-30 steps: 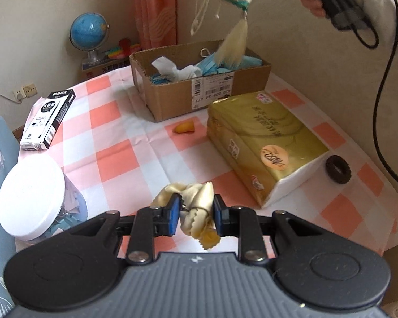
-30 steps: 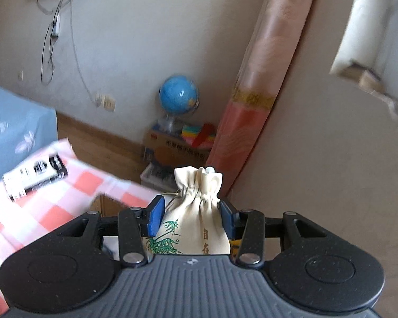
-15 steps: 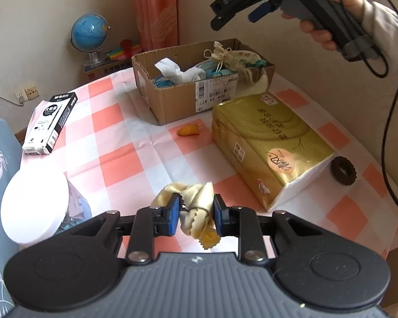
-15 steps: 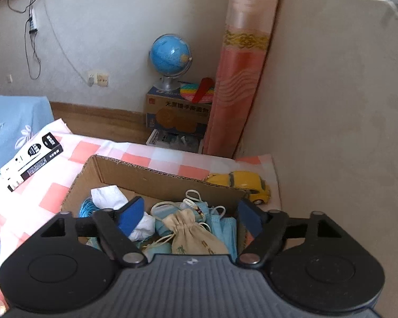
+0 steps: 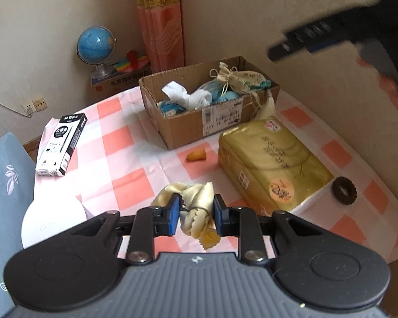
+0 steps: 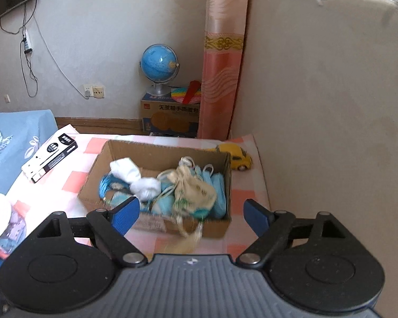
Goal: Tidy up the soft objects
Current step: 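Carry the cloth bow with the left gripper over the box and open it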
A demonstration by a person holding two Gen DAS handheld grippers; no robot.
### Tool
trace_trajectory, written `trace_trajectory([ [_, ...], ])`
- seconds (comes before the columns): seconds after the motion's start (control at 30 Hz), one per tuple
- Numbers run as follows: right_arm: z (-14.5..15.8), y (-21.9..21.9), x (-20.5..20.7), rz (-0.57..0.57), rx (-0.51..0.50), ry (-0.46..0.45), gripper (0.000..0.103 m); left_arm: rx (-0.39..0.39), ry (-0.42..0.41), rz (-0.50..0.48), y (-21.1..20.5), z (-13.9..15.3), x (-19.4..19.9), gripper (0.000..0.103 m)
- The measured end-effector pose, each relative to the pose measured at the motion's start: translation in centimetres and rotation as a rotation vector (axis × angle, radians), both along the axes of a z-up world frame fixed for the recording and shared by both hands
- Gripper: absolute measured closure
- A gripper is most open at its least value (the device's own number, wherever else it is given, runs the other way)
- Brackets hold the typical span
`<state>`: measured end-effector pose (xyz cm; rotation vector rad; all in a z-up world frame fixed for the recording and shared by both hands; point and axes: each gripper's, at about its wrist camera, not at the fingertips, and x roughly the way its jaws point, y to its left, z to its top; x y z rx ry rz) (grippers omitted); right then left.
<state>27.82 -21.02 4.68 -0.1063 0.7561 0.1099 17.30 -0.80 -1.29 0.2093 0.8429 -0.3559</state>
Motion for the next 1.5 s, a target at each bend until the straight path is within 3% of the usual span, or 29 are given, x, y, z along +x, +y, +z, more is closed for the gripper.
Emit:
trace_trajectory([
  [0.17,-0.9,-0.7,-4.3,0.002,0.059,0.005,0.014,-0.005,-0.004,0.006,-0.3,0.9,1.1,0.078],
  [0.47,-4.6,-0.7,-12.2,-0.019,0.031,0.021,0.014,0.014,-0.032,-0.014,-2.1,3.2,4.8,0.078],
  [0.67,-6.2,-1.9,-15.1,-0.069,0.072,0.035,0.014,0.012,-0.057,0.011,-3.8,4.7,9.5,0.078],
  [0.83,-7.0,-3.0,-15.9,-0.099,0.095,0.041,0.007,0.021,-0.071,0.032,-5.4,5.1,13.0,0.077],
  [0.87,-7.1,-3.1,-16.0,-0.104,0.095,0.039,0.007,0.023,-0.071,0.040,-5.7,5.1,13.7,0.074],
  [0.93,-7.2,-3.3,-16.2,-0.110,0.088,0.040,0.007,0.014,-0.061,0.058,-6.0,5.0,14.7,0.059],
  [0.97,-7.3,-3.4,-16.2,-0.114,0.087,0.041,0.007,0.007,-0.054,0.072,-6.0,5.0,15.2,0.037],
  [1.0,-7.4,-3.5,-16.2,-0.113,0.086,0.044,0.007,0.005,-0.058,0.082,-6.0,5.0,15.3,0.021],
  [1.27,-7.9,-3.9,-16.4,-0.106,0.070,0.049,0.007,0.063,-0.098,0.108,-5.4,5.7,13.5,0.018],
  [1.5,-8.4,-3.9,-17.2,-0.094,0.056,0.050,0.007,0.119,-0.062,0.136,-4.1,6.0,9.5,0.018],
])
